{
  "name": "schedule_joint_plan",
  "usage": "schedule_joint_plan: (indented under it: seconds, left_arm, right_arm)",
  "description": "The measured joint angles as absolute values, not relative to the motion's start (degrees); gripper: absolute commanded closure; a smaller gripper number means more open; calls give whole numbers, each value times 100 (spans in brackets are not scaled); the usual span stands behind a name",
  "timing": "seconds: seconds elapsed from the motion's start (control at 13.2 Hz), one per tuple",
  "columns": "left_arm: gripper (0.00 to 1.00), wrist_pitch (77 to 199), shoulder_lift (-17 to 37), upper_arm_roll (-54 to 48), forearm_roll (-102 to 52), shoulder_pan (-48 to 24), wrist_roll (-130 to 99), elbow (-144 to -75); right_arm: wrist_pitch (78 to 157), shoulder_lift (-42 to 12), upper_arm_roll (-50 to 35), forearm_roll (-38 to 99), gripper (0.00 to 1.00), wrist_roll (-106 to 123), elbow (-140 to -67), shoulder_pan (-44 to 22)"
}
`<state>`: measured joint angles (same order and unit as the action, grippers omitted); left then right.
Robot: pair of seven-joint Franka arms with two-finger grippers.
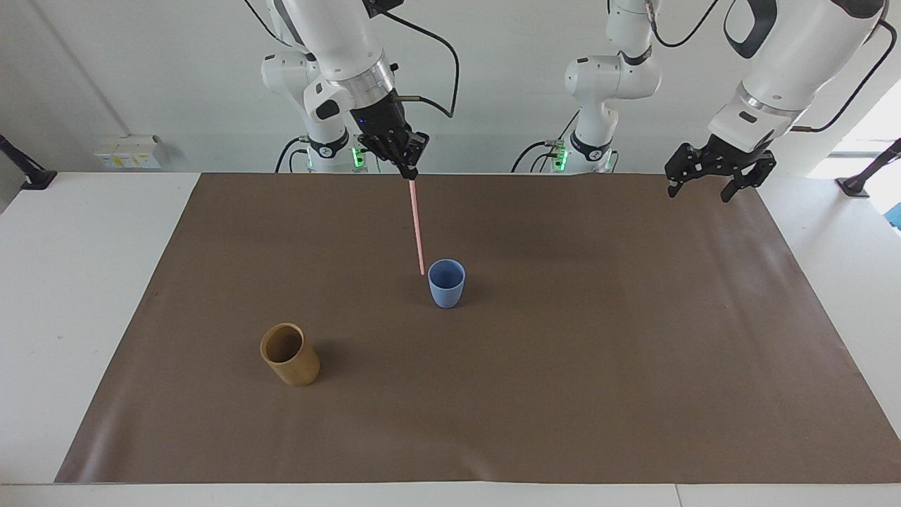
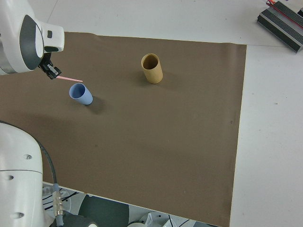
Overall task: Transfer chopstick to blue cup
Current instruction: 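Carry the pink stick over the blue cup while the left gripper withdraws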
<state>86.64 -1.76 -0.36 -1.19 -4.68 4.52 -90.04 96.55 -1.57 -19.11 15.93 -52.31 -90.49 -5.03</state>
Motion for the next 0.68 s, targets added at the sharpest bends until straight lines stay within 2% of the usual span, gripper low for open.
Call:
schedule_joint_plan:
  seconds: [0.23, 0.68]
  left_arm:
    - [0, 8320, -272, -36, -115, -468, 453, -8763]
    - [0, 8265, -422, -5, -115, -468, 691, -8745]
  right_arm:
    - [9651, -413, -1892, 1965, 100, -5328, -9046, -504]
    - [9901, -884, -1894, 1896, 100, -5328, -9147, -615]
